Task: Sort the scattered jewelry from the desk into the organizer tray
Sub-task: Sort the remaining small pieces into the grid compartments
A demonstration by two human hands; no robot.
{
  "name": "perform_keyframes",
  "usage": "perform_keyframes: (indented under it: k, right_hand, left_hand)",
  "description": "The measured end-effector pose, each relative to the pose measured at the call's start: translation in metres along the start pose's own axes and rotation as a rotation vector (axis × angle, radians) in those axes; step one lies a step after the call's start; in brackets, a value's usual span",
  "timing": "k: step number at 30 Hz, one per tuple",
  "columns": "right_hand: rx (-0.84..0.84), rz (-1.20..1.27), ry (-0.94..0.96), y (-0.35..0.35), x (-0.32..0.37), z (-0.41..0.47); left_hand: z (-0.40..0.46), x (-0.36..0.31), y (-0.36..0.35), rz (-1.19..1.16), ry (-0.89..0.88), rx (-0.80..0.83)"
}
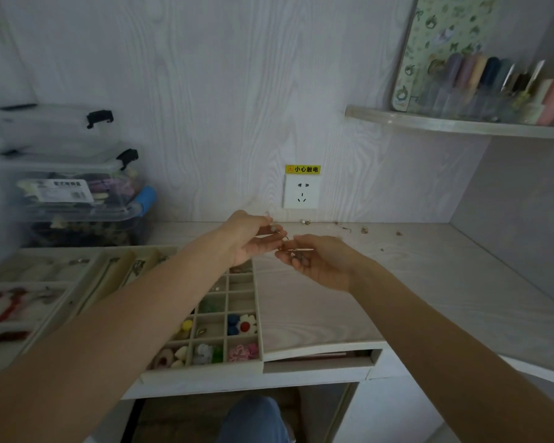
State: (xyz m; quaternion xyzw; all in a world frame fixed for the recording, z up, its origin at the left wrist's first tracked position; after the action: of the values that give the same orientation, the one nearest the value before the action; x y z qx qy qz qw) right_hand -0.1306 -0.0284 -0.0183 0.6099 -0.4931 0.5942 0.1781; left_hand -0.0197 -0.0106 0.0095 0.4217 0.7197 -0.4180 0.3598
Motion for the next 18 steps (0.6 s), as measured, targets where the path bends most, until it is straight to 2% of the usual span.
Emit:
perform_keyframes:
  k: [7, 11, 18]
  right_hand:
    - [0.024, -0.243, 0.121, -0.023, 0.003, 0.004]
    - [0.023, -0.265, 0.192, -0.032, 0.009, 0.005]
    - [0.017, -0.258, 0.177, -0.038, 0.007, 0.002]
  left_hand:
    - [-0.009, -0.002, 0.022, 0.029, -0.024, 0.015]
    - [-0.01, -0.008, 0.037, 0.072, -0.075, -0.02]
    - [-0.014, -0.007, 0.042, 0.021, -0.074, 0.02]
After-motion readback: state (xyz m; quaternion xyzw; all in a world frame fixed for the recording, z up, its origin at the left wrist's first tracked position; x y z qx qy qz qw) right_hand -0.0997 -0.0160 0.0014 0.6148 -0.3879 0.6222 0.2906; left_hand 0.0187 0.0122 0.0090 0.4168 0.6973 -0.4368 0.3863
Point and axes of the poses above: each hand's wrist, its own z-axis towards the middle knuckle, its own y-axis out of the back of the hand, x = y × z, the point moved 10 cm from there along z, towards the middle knuckle, and after that the axes turned 7 degrees about y, right-handed, at the moved point
